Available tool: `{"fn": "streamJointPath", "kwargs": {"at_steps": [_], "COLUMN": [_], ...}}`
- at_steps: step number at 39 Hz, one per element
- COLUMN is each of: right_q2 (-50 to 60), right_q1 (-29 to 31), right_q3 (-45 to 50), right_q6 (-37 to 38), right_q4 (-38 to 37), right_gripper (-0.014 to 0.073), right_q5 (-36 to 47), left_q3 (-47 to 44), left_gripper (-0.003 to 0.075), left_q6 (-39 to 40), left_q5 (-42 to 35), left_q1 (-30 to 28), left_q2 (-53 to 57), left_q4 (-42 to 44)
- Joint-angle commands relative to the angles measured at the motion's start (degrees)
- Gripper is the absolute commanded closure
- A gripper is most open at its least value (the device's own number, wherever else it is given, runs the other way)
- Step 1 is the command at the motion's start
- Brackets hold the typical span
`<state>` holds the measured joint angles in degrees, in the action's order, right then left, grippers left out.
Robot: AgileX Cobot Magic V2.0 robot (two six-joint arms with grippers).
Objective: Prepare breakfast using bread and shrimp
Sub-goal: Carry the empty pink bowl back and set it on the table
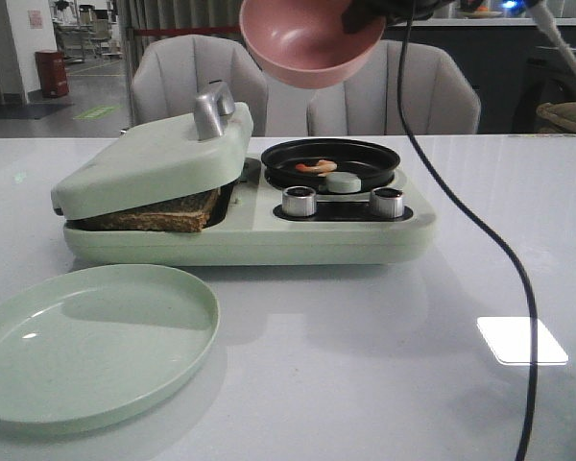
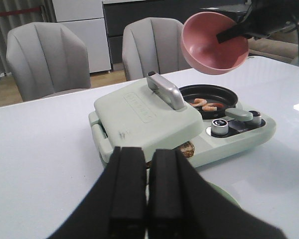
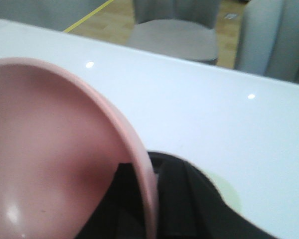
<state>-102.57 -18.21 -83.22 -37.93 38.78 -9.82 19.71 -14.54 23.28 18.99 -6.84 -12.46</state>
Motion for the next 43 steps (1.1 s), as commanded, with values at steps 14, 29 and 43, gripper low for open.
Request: {"fn": "streamJointPath", "kwargs": {"at_steps": [14, 29, 43], "right_q2": [10.03, 6.67, 4.23], "right_q1": [11.26, 16.84, 22.61], "right_q3": [-1.55, 6.93, 14.64], "right_q6": [17.90, 33.77, 33.58], "right_q4": [-19.34, -30.96, -27.85], "right_gripper": [0.0453, 0.0453, 0.0453], "right_q5": [-19.74, -26.96, -25.12], "left_q3": [1.59, 1.59, 1.59], "left_gripper": [0.0607, 0.0607, 0.0607], "left_q6": [0.55, 0.55, 0.55], "left_q5": [-4.29, -4.29, -4.29], "left_q1": [0.51, 0.51, 0.51], "left_q2": [-0.53, -0.53, -0.53], "left_q4": [-0.87, -0.87, -0.87]}}
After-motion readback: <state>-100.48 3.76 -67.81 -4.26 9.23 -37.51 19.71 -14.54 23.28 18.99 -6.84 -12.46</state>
